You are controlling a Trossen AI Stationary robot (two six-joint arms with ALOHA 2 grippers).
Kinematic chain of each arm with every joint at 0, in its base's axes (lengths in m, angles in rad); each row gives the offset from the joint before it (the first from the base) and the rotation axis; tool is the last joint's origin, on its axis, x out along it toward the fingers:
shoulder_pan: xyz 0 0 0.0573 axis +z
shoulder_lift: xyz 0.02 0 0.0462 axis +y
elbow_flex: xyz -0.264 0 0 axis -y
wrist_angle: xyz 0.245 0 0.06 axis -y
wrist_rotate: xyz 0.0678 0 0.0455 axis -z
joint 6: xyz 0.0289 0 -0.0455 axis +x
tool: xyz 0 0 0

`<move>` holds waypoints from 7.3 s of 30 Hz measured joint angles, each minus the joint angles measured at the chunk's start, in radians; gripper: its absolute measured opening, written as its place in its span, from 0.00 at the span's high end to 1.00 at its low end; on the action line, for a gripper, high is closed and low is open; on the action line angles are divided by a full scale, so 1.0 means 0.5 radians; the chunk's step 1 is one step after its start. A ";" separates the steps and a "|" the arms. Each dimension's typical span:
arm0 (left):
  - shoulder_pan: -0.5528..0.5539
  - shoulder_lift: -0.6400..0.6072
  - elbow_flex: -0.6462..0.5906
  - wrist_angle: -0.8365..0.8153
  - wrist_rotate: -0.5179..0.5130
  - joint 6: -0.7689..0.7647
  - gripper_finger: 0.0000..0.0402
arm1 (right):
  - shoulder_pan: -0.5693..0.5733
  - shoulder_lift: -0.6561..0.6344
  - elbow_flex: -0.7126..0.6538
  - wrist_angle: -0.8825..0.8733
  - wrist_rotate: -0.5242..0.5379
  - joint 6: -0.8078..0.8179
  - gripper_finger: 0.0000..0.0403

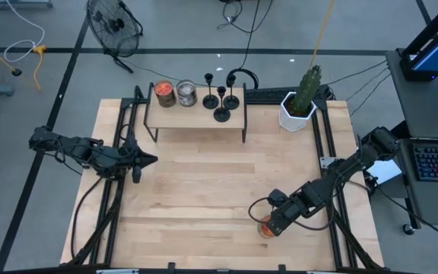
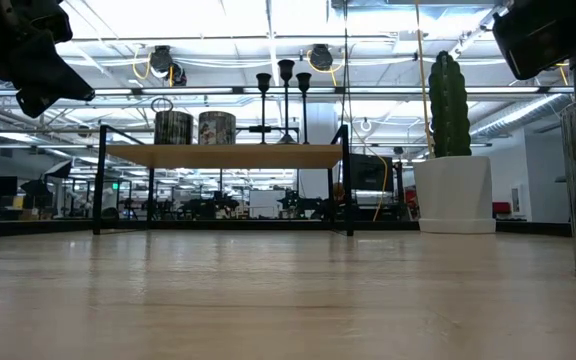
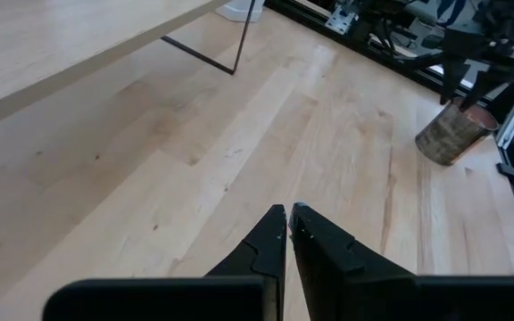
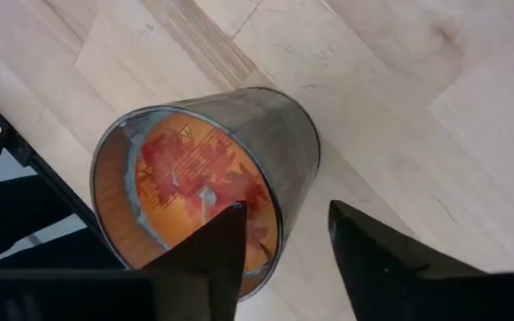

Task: Pick & Place candle stick holders
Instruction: Put the orange scented candle on the shelf

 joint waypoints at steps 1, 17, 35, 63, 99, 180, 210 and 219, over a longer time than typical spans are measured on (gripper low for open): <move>0.000 0.000 0.000 0.000 0.000 0.000 0.94 | 0.000 0.000 0.000 -0.004 0.000 0.000 0.66; 0.000 0.002 -0.001 0.001 -0.002 -0.069 0.94 | -0.082 0.002 -0.003 0.124 0.007 -0.016 0.98; -0.001 0.183 -0.001 0.342 0.300 -0.136 0.90 | -0.336 0.001 -0.001 0.427 0.014 -0.381 1.00; 0.000 1.422 -0.001 1.940 0.397 0.107 0.31 | -0.861 0.001 0.182 0.577 -0.056 -1.258 1.00; 0.147 2.207 0.605 1.933 0.882 -0.082 0.01 | -0.874 -0.001 0.182 0.813 -0.267 -1.467 1.00; 0.188 2.822 1.523 0.818 1.112 -0.192 0.14 | -0.966 -0.071 0.182 0.765 -0.592 -1.876 0.75; 0.127 1.960 1.524 -0.368 -1.357 -0.556 0.14 | -0.982 -0.916 -0.609 0.777 -0.404 -1.991 0.90; 0.274 1.960 1.524 -0.411 -1.385 -0.511 0.14 | -1.031 -1.356 -0.806 0.811 -0.347 -1.988 0.99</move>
